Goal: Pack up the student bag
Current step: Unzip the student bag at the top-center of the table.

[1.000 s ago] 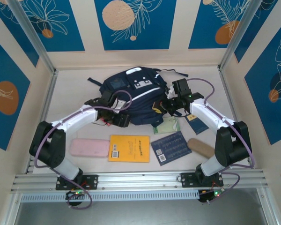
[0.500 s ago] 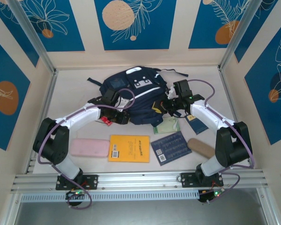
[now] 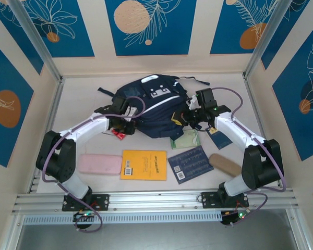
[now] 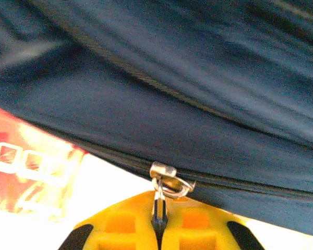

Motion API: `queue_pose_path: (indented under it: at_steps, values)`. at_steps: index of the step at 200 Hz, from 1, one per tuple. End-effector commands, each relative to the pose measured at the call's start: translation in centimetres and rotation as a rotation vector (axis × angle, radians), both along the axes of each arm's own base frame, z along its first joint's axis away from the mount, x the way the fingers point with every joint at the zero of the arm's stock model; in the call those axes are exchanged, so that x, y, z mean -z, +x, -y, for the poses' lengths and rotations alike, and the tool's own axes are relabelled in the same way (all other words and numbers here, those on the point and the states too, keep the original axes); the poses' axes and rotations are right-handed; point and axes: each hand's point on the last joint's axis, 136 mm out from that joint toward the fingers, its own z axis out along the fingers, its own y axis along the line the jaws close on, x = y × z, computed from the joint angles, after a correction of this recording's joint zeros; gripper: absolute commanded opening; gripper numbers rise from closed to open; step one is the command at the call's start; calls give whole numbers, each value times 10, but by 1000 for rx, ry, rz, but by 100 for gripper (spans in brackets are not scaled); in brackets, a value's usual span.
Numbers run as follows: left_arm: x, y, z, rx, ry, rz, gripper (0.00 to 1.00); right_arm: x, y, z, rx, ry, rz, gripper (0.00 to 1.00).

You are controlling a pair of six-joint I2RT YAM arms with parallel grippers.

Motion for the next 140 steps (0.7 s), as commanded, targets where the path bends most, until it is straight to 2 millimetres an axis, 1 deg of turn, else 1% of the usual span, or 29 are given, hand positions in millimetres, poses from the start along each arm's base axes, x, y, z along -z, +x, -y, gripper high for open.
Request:
queue_pose_path:
  at_steps: [1, 35, 68, 80, 99, 122, 140]
  values:
    - [-2, 21, -23, -110, 17, 2, 0, -27, -6, 1, -43, 41, 78, 0]
    - [4, 50, -45, -244, -64, -36, 0, -32, -4, 3, -45, 31, 101, 0]
    - [2, 80, -56, -319, -131, -54, 0, -33, 3, 7, -34, -12, 130, 0]
    - [-6, 86, -59, -336, -152, -37, 0, -36, 7, 6, -41, -14, 137, 0]
    - [-29, 93, -62, -350, -173, 28, 0, -45, 14, 2, -47, -5, 152, 0]
    - [-47, 91, -70, -385, -178, 77, 0, -62, 27, -5, -57, 26, 185, 0]
    - [-56, 84, -86, -445, -176, 117, 0, -75, 37, -11, -70, 33, 210, 0]
